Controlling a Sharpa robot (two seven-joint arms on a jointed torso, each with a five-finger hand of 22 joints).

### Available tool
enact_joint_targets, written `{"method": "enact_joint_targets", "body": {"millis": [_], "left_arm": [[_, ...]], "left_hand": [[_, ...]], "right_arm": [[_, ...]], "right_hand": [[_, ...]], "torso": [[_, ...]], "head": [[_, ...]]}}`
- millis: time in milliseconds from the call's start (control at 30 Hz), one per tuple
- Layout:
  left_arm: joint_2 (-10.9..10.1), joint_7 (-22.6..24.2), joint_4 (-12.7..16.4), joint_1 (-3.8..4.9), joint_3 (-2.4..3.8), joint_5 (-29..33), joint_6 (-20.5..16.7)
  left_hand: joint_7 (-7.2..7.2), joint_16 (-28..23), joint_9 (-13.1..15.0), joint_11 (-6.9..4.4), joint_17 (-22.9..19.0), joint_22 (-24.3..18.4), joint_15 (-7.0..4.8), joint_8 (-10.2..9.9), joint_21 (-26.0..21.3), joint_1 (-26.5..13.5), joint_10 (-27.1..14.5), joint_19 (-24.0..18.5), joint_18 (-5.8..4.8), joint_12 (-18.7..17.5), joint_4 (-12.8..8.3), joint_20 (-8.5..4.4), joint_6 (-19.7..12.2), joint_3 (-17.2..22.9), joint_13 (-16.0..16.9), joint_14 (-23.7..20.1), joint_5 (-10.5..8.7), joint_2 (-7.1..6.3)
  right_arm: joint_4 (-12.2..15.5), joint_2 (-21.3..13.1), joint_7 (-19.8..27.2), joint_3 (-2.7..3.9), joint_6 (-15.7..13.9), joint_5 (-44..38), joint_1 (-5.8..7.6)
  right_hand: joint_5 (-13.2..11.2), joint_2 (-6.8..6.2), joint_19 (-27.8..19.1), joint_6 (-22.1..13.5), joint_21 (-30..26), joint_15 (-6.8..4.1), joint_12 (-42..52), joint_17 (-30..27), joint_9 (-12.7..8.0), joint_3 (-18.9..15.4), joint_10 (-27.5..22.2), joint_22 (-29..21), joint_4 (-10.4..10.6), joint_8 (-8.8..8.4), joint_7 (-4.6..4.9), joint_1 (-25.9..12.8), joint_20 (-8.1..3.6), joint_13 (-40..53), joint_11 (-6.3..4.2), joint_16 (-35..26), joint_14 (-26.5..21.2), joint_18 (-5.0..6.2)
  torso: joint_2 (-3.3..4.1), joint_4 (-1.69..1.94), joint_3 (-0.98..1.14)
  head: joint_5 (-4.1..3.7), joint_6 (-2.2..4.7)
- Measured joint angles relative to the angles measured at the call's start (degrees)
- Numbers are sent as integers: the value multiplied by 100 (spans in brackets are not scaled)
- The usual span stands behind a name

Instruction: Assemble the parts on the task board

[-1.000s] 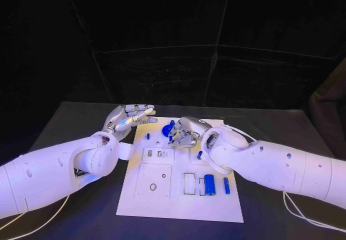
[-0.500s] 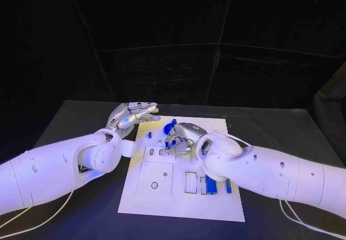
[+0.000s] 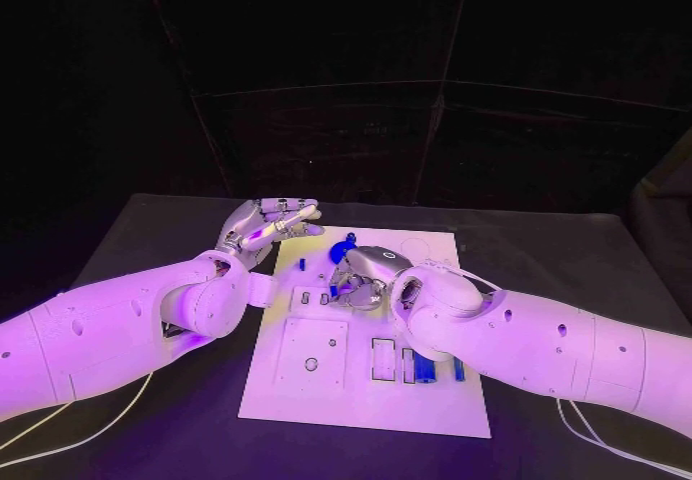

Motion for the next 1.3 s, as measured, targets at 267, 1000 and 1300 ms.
{"method": "enact_joint_targets", "body": {"millis": [267,1000,1300], "left_arm": [[2,-2,-4,0,-1,1,0],[-1,-7,-15,0,-1,5,1],[3,-10,-25,0,-1,5,2]], "left_hand": [[0,0,0,0,0,0,0,0,0,0,0,0,0,0,0,0,0,0,0,0,0,0],[0,0,0,0,1,1,0,0,0,0,0,0,0,0,0,0,0,0,0,0,0,0],[0,0,0,0,3,2,0,0,0,0,0,0,0,0,0,0,0,0,0,0,0,0]], "right_arm": [[0,12,25,-4,17,-26,-8],[28,-13,25,-9,198,-138,-1],[35,-17,-18,-18,228,-214,-5]], "right_hand": [[0,-15,0,1,0,0,0,0,1,-1,0,0,-1,0,1,-14,0,0,0,0,0,0],[46,-204,-53,-38,-89,0,-240,-1,-18,17,-174,-118,-19,-55,57,-205,53,-235,50,-25,0,0],[254,-370,-73,-150,-114,21,-367,-1,-19,27,-257,-165,-26,-98,82,-356,73,-352,92,-37,-22,0]], "torso": [[-1,3,-5],[-4,2,-3],[-4,2,0]], "head": [[-2,-18],[-10,-42],[-17,-40]]}}
